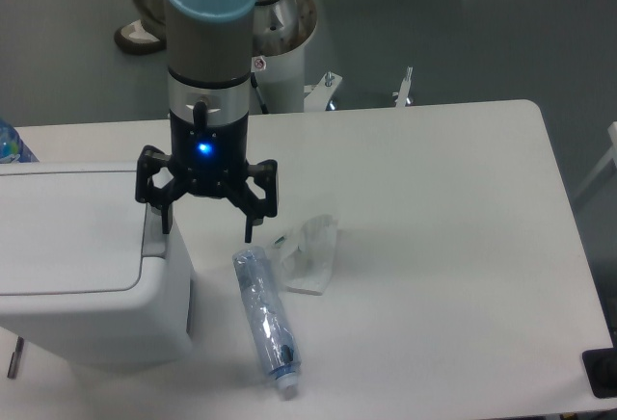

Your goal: Open the trash can

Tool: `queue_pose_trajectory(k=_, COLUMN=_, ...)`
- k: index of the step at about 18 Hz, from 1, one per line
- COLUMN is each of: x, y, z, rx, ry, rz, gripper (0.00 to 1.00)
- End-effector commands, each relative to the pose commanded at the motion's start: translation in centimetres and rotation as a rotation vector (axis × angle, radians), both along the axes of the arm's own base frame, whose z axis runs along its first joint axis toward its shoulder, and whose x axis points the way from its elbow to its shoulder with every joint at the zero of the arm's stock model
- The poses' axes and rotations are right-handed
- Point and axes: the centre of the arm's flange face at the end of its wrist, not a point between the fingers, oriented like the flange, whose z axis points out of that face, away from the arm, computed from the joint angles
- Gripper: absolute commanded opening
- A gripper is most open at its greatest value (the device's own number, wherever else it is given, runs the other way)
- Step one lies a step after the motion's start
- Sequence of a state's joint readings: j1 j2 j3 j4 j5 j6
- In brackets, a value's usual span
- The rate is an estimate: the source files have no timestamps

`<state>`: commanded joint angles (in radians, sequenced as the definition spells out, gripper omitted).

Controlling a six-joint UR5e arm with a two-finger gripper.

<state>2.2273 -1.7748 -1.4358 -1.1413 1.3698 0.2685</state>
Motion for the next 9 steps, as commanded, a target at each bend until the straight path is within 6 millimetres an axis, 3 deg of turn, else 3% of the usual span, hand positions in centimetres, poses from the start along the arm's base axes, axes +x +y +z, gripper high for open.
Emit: queue_pose_trajectory(k=9, x=0.47, y=0.15, z=-0.26, rx=-0.005, ry=-0.004, rz=-0.006, gripper=1.0)
